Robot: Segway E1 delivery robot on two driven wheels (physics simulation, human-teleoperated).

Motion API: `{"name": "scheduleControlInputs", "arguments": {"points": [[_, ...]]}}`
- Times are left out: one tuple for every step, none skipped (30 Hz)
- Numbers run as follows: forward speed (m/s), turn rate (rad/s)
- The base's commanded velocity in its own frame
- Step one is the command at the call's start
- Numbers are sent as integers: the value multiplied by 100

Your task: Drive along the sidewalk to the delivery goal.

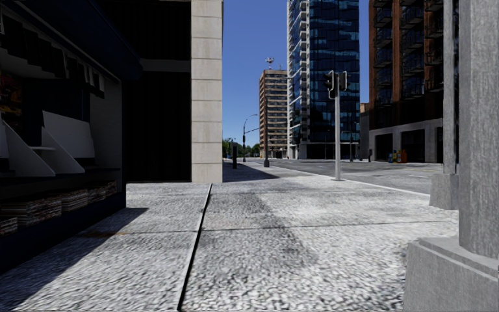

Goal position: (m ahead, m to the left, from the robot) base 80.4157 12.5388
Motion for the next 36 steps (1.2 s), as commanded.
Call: {"name": "scheduleControlInputs", "arguments": {"points": [[137, 0], [137, 0], [137, 0], [137, 0], [137, 0], [137, 0], [137, 0], [137, 0], [137, 0], [137, 0], [137, 0], [137, 0], [137, 0], [137, 0], [137, 0], [137, 0], [137, 0], [137, 0], [137, 0], [137, 0], [137, 0], [137, 0], [137, 0], [137, 0], [137, 0], [137, 0], [137, 0], [137, 0], [137, 0], [137, 0], [137, 0], [142, 0], [156, 0], [170, 0], [184, 0], [191, 0]]}}
